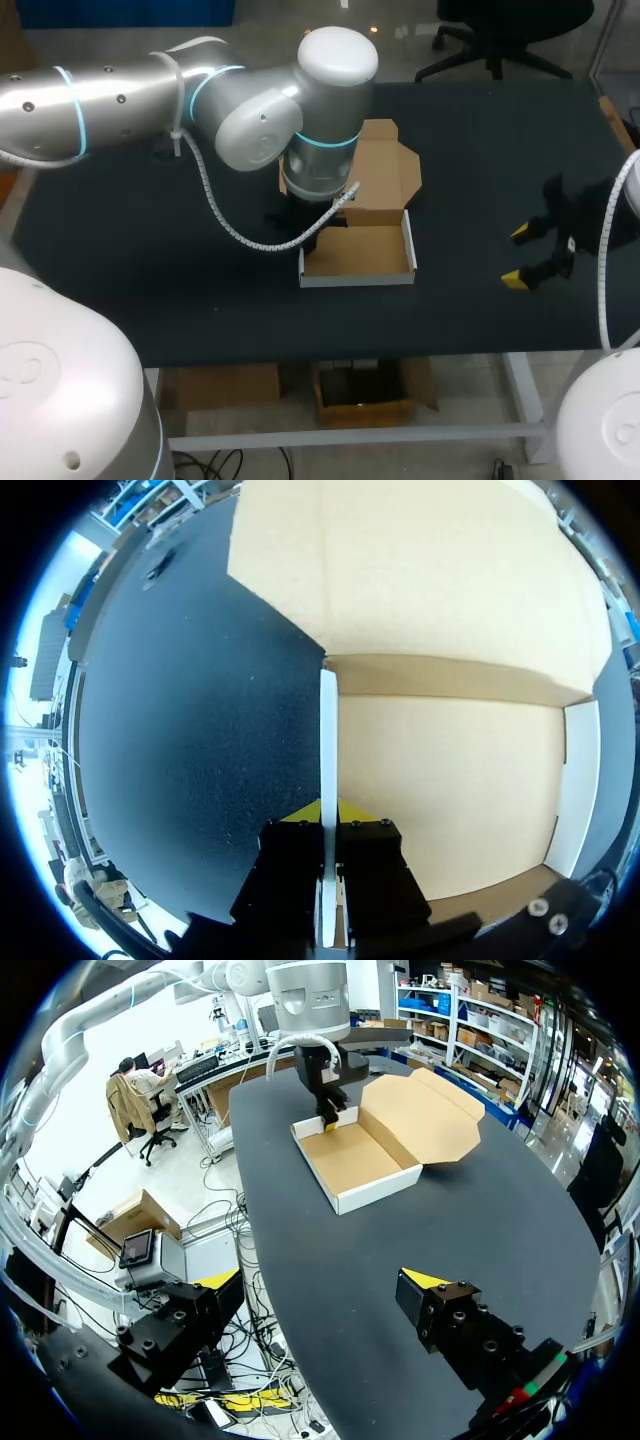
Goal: Assemble the packaging by folding the flat box into shape, placing the metal phone stand inside, and closing the box properly
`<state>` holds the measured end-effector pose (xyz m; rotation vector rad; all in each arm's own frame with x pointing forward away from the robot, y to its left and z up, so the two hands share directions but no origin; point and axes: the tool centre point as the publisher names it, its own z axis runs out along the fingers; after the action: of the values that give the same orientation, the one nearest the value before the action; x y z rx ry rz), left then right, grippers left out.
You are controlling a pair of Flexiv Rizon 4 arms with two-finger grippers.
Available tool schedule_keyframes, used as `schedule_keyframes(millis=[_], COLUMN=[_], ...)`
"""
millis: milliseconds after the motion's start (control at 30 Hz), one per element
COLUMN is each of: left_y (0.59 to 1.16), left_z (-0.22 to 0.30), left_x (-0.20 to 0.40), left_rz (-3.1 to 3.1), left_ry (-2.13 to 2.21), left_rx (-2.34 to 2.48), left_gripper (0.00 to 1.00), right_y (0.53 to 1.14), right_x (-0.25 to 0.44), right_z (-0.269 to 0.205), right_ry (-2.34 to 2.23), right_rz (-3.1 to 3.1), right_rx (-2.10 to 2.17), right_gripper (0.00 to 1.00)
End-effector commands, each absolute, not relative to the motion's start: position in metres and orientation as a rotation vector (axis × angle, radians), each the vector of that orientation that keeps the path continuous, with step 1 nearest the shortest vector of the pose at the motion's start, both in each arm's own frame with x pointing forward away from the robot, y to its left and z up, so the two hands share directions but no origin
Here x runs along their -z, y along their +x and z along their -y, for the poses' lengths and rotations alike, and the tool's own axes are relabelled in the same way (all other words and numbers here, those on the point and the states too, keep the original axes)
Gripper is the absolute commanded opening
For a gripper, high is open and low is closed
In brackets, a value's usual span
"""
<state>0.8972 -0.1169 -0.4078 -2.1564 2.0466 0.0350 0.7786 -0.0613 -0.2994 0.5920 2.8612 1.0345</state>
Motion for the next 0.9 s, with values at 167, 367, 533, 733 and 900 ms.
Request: schedule_keyframes(millis=[167,367,533,733,900], left_y=[0.887,0.878,0.865,0.843,0.824], left_z=[0.109,0.112,0.112,0.105,0.09], left_x=[0.404,0.398,0.382,0.354,0.331], left_rz=[-2.12,-2.179,-2.274,-2.456,-2.583], left_ry=[-2.185,-2.17,-2.134,-2.005,-1.896], left_rx=[0.117,0.223,0.387,0.618,0.777], left_gripper=[0.36,1.0,1.0,1.0,1.0], right_y=[0.783,0.784,0.784,0.785,0.786], right_x=[0.299,0.299,0.297,0.295,0.294], right_z=[0.06,0.06,0.062,0.064,0.065], right_ry=[0.592,0.601,0.609,0.62,0.627], right_rz=[-2.874,-2.876,-2.871,-2.856,-2.843], right_rx=[-1.037,-1.04,-1.037,-1.042,-1.048], right_gripper=[1.0,1.0,1.0,1.0,1.0])
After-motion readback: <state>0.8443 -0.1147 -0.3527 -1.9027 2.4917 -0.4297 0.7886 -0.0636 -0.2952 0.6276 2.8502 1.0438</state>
